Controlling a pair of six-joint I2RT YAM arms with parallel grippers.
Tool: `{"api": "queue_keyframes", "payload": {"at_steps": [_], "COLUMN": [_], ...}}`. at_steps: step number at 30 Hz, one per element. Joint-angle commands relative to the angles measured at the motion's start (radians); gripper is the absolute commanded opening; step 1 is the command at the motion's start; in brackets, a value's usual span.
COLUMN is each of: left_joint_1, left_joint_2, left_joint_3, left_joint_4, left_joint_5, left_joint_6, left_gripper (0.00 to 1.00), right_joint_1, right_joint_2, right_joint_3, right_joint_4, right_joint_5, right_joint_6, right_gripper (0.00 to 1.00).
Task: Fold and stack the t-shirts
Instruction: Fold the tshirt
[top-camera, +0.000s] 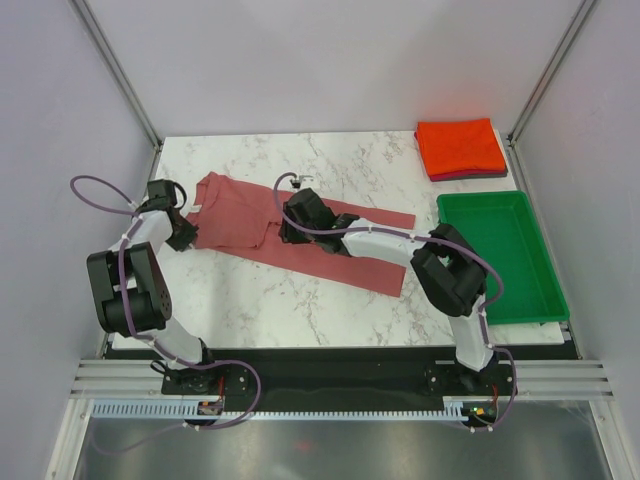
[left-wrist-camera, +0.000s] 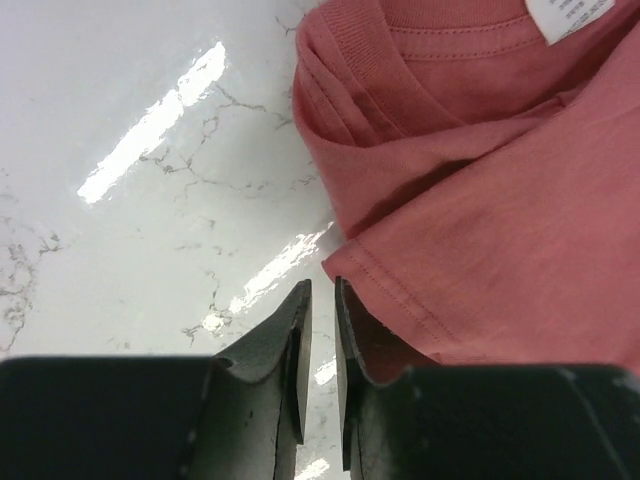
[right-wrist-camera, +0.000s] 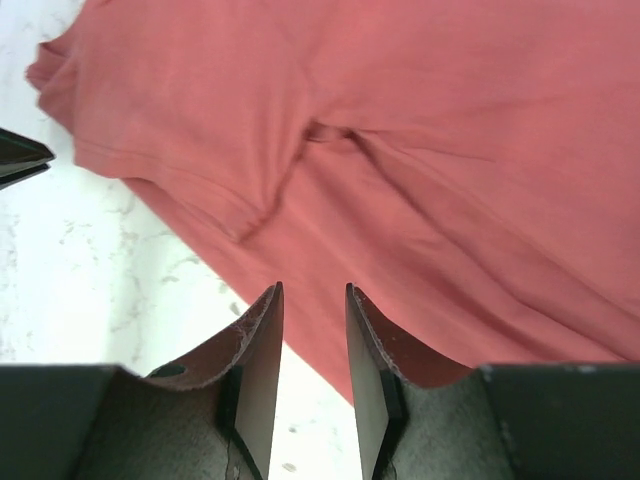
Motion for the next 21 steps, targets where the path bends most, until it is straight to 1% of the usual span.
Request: {"api": "queue_keyframes", "payload": {"at_steps": [1, 4, 5, 8, 12, 15, 16, 20, 21], "left_joint_1": [-0.003, -0.024, -0.032, -0.063, -0.080, -0.083, -0.083, -0.080, -0.081], "left_joint_2": [-0.080, -0.069, -0.054, 0.026, 0.155, 0.207, 0.248, 0.324, 0.336], "left_joint_3": [0.079, 0.132, 0.147, 0.211, 0.279, 0.296, 0.310, 0.342, 0.350], "left_joint_4": [-0.002, 0.008, 0.012, 0.014, 0.014, 0.015, 0.015, 0.014, 0.014], "left_joint_5": [-0.047, 0.016, 0.064, 0.117, 0.131, 0.122, 0.119, 0.099, 0.093], "left_joint_6": [0.026, 0.032, 0.045, 0.079, 0.092, 0.096, 0.102, 0.118, 0.122], "left_gripper": [0.23, 0.24, 0.24, 0.24, 0.24, 0.24, 0.24, 0.24, 0.24], "right_joint_1": [0.030, 0.052, 0.056, 0.076, 0.086, 0.086, 0.084, 0.086, 0.086], "right_joint_2": [0.072, 0.138, 0.166, 0.219, 0.284, 0.327, 0.344, 0.371, 0.374], "right_joint_3": [0.136, 0.200, 0.216, 0.278, 0.360, 0.387, 0.392, 0.383, 0.377], "right_joint_4": [-0.029, -0.035, -0.037, -0.034, -0.025, -0.025, -0.026, -0.025, -0.026], "right_joint_5": [0.016, 0.034, 0.050, 0.068, 0.079, 0.086, 0.091, 0.103, 0.103], "right_joint_6": [0.028, 0.044, 0.045, 0.040, 0.021, 0.010, -0.002, -0.036, -0.041], "right_gripper": [0.39, 0.39, 0.39, 0.38, 0.36, 0.34, 0.34, 0.34, 0.33]}}
